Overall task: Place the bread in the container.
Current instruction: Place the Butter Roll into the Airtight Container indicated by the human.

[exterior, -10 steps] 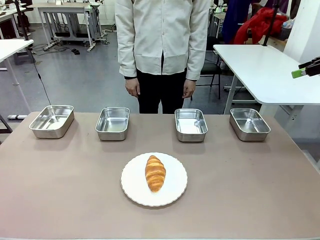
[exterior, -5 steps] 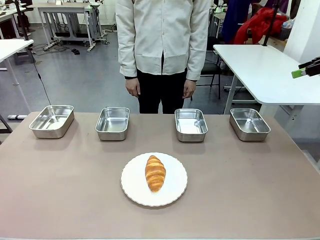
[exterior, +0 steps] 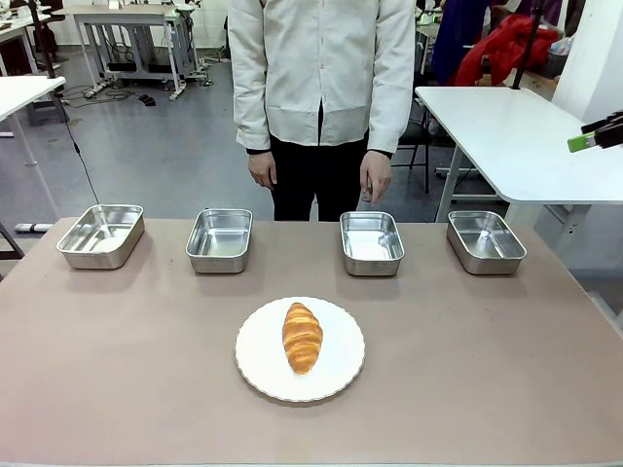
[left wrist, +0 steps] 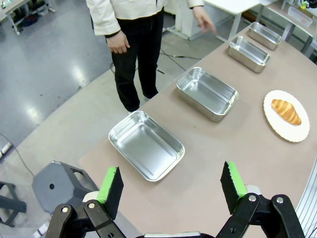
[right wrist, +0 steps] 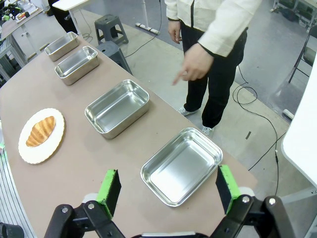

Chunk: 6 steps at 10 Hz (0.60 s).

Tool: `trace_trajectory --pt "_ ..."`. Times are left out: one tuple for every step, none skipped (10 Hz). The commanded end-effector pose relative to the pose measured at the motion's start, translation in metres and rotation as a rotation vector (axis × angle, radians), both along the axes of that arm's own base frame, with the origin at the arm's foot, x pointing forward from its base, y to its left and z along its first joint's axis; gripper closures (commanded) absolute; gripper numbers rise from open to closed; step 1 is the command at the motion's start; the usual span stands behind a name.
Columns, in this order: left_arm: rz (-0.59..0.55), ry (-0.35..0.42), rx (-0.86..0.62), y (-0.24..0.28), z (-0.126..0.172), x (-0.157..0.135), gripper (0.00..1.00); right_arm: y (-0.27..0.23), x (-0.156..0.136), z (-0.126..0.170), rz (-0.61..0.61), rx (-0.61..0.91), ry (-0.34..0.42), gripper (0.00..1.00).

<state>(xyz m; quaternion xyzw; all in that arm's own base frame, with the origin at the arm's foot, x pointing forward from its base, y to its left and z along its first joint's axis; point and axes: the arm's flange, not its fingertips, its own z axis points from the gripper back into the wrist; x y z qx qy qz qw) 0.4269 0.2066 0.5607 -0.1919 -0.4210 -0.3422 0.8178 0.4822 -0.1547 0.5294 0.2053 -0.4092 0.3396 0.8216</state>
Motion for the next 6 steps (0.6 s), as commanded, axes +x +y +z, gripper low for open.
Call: trace_trajectory --pt "0.001 -0.003 -0.002 0.0014 0.0009 -0.0012 0.00 0.0002 -0.0003 0.0001 0.004 0.004 0.000 0.00" --pt "0.001 -0.003 -0.002 0.0014 0.0009 -0.0012 0.00 0.0002 -0.0003 0.0001 0.004 0.004 0.000 0.00" --pt "0.001 -0.003 -0.002 0.0014 0.0009 -0.0012 0.00 0.0002 -0.0003 0.0001 0.004 0.004 0.000 0.00" --pt "0.001 -0.003 -0.002 0.0014 0.0009 -0.0012 0.00 0.0002 -0.0003 0.0001 0.004 0.004 0.000 0.00" --pt "0.001 -0.003 -0.002 0.0014 0.0009 -0.0012 0.00 0.0002 -0.0003 0.0001 0.004 0.004 0.000 0.00" --pt "0.001 -0.003 -0.002 0.0014 0.0009 -0.0012 0.00 0.0002 -0.0003 0.0001 0.004 0.004 0.000 0.00"
